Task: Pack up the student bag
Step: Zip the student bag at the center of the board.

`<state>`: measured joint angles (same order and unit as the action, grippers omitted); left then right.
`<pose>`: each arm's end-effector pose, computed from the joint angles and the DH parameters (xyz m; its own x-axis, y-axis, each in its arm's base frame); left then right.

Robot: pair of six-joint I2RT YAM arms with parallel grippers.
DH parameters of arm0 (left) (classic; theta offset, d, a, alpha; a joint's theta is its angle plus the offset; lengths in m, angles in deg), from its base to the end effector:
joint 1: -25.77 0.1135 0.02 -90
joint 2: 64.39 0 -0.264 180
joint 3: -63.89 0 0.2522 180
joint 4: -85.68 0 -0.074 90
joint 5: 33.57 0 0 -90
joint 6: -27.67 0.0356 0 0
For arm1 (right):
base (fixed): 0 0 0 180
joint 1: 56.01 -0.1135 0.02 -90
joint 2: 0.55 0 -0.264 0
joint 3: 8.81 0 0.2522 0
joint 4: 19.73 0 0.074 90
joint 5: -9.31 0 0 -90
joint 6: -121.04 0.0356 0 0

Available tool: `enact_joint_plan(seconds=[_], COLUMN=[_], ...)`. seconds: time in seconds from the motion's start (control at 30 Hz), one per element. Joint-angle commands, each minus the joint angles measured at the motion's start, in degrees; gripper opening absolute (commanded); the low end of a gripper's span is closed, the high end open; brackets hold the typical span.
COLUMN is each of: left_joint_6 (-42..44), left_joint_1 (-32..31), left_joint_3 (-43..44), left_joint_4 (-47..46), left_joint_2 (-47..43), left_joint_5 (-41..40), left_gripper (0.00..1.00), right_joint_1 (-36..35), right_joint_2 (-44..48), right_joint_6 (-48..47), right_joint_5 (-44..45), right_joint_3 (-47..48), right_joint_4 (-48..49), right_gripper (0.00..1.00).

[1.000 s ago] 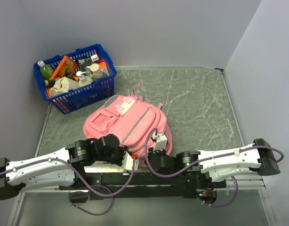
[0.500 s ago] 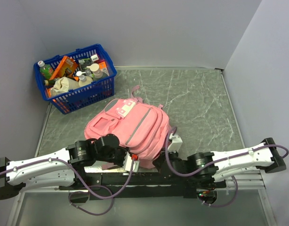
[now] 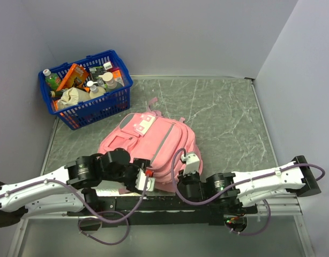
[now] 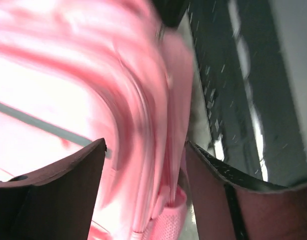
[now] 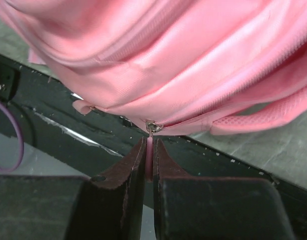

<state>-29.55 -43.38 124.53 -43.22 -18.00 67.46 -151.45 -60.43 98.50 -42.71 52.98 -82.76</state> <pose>0.0540 -0.1608 0.3014 0.3467 0.5829 -0.7349 0.9326 -0.1300 0.3368 0.0039 0.1901 0.2609 -0.7189 -0.1299 -0.6828 -0.3883 0.8899 0.2395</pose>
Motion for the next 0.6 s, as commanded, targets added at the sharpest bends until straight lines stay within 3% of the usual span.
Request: enact_joint_plan(seconds=[0.0,0.07,0.2,0.33,0.37,0.5,0.57], left_joint_6=[-5.2,-7.0,-7.3,-7.7,-7.9,-8.6,-9.2], left_joint_1=[-6.2,-6.5,-11.1,-14.9,-15.9,-18.3,-18.3], left_joint_3=[3.7,3.2,-1.3,-2.3,-2.9,-7.2,-9.2], left_joint_4=[-0.4,-1.0,-5.9,-7.1,-7.4,-16.8,-19.7], left_joint_2=[-3.2,-2.3,-3.2,0.4,0.9,2.4,3.1], left_joint_5=[1.9,1.5,-1.1,-0.6,-0.6,-9.6,-14.9], left_gripper=[0.67,0.60,0.55,0.35,0.34,0.40,0.52], right_joint_1=[2.5,4.5,6.2,8.0,8.7,9.3,9.3], right_joint_2=[4.6,5.4,3.7,0.6,0.0,-1.1,-0.7], right_joint_6=[-9.5,-13.6,-19.2,-23.3,-24.0,-25.2,-23.7], right_joint_5=[-0.6,-1.9,-4.4,-7.2,-8.0,-9.1,-10.0], right_joint_3=[5.6,7.0,12.6,16.1,16.5,18.6,18.0], right_joint_4=[5.1,6.5,7.5,7.9,8.7,8.7,8.3], right_gripper=[0.00,0.00,0.00,0.00,0.00,0.00,0.00])
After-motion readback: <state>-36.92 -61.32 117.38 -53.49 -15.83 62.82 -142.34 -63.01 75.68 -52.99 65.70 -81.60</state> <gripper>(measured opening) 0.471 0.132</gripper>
